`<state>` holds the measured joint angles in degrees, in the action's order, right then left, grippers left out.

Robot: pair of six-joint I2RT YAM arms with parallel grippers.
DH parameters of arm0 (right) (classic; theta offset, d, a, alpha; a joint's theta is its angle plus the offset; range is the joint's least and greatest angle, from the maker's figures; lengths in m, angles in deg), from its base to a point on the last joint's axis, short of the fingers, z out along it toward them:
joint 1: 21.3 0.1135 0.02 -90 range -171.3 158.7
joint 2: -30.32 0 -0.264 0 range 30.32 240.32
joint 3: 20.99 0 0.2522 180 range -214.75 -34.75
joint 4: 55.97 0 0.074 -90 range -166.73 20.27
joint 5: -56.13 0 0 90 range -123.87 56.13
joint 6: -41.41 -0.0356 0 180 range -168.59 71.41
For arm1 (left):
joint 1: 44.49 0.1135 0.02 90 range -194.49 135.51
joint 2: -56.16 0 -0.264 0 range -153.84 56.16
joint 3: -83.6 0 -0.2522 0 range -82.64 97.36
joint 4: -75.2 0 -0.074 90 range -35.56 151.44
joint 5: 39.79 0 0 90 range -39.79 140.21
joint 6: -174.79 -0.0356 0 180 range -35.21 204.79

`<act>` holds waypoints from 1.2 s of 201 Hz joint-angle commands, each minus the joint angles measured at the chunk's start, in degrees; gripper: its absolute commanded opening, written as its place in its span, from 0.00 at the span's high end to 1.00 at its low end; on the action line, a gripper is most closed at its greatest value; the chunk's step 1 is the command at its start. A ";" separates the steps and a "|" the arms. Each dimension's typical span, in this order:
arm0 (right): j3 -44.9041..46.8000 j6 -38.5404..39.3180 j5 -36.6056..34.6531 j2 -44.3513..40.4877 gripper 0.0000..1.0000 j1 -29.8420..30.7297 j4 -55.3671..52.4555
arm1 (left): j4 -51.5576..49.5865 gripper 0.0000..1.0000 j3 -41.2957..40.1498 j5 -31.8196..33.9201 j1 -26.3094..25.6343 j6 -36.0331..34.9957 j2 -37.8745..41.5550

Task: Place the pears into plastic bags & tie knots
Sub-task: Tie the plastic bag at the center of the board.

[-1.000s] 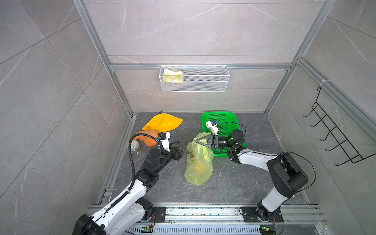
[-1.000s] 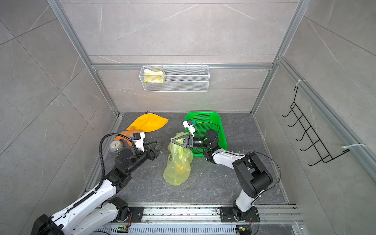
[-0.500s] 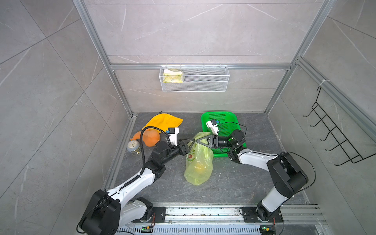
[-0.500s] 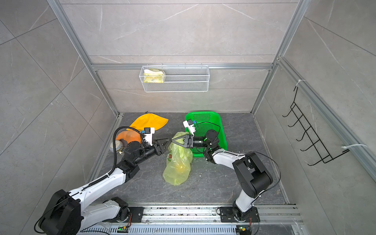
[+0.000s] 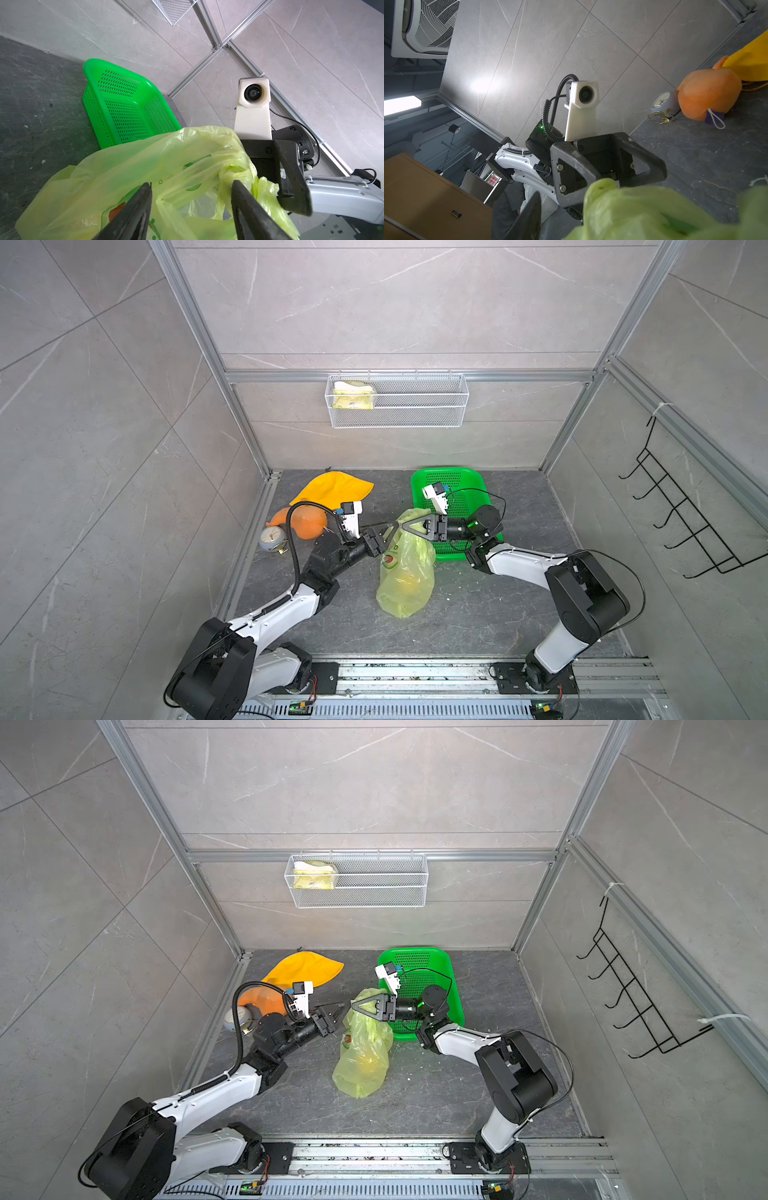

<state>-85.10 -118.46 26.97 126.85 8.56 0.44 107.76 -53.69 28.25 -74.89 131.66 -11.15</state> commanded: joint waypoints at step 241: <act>1.83 -1.83 -3.06 -0.06 0.51 -1.67 1.15 | 10.71 0.96 3.88 -2.82 -2.81 2.73 -5.60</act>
<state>-84.86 -119.53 25.75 127.42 8.24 0.72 115.96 -49.54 24.62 -77.42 135.07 -18.56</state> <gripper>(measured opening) 0.486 0.087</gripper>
